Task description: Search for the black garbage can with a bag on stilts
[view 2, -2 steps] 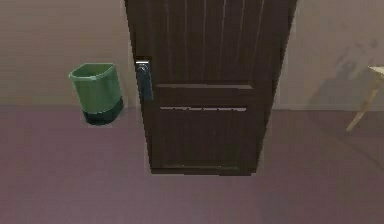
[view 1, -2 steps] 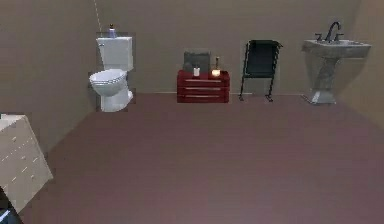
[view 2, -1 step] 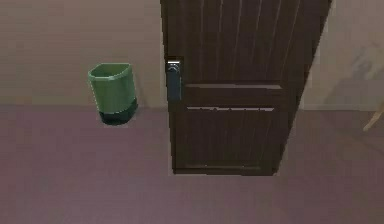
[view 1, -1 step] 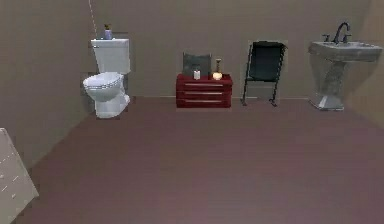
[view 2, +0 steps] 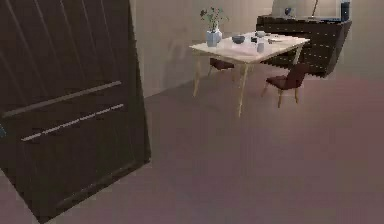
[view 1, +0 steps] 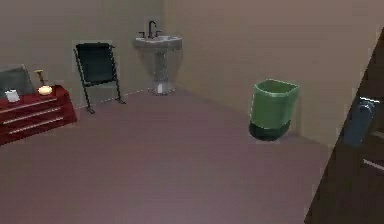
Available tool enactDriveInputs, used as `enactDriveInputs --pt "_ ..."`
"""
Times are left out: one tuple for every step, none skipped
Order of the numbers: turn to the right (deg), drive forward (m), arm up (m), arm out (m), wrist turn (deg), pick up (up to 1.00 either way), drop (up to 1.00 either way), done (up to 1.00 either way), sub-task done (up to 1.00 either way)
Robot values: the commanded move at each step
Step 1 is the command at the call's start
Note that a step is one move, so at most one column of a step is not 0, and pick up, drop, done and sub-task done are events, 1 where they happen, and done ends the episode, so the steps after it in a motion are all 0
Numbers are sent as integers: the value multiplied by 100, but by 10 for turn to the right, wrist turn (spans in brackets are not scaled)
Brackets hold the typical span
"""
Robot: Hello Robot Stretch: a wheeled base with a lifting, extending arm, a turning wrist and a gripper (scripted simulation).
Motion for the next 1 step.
enactDriveInputs --pt "450 0 0 0 0 0 0 0 0"
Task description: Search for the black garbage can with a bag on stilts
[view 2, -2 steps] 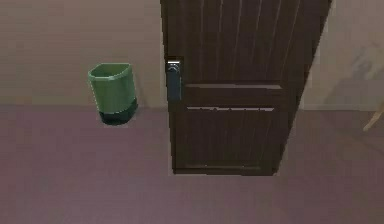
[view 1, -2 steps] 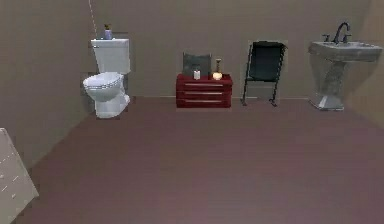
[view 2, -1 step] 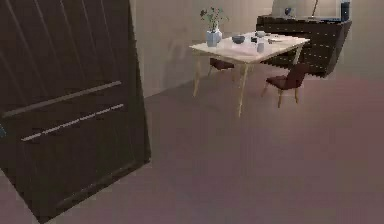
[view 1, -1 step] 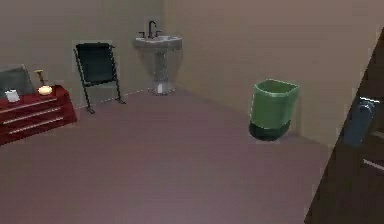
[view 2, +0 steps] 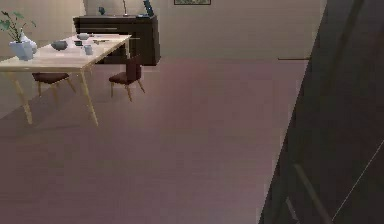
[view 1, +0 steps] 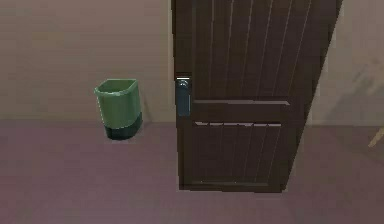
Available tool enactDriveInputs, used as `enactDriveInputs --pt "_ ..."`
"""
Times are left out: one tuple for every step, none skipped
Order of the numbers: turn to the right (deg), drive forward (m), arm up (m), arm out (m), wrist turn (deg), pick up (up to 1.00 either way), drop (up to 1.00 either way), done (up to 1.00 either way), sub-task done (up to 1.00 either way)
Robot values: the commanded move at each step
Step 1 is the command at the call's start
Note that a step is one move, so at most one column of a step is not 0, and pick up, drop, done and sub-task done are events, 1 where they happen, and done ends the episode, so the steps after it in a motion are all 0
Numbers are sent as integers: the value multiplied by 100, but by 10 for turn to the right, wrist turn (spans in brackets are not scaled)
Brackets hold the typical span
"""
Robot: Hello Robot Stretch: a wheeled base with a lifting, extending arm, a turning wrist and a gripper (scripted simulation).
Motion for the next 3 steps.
enactDriveInputs --pt "0 15 0 0 0 0 0 0 0" --pt "-450 0 0 0 0 0 0 0 0" --pt "-390 0 0 0 0 0 0 0 0"
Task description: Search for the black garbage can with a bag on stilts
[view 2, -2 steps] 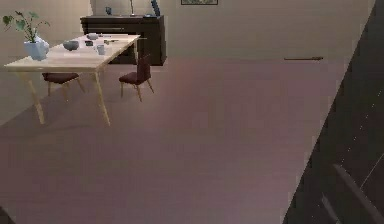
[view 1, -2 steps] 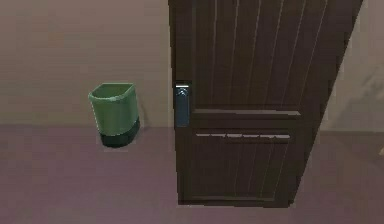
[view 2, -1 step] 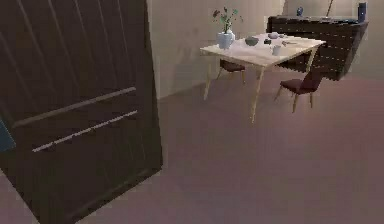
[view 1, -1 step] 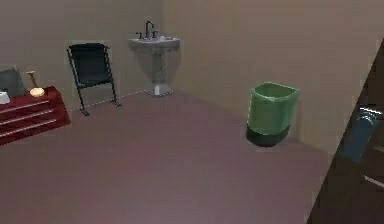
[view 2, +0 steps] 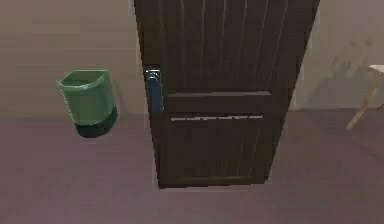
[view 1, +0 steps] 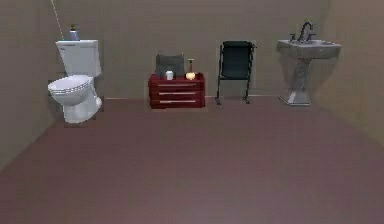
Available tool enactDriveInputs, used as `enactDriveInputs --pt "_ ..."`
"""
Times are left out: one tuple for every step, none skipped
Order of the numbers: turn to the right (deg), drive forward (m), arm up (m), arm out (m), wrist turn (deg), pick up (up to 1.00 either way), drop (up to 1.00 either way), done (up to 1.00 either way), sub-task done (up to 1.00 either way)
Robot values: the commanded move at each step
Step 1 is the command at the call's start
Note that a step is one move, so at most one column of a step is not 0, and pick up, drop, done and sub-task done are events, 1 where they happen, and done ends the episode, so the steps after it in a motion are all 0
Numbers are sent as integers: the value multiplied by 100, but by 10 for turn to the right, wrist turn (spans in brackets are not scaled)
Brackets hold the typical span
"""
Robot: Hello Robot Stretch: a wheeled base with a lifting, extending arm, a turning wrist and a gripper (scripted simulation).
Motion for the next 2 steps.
enactDriveInputs --pt "0 100 0 0 0 0 0 0 0" --pt "-30 0 0 0 0 0 0 0 0"
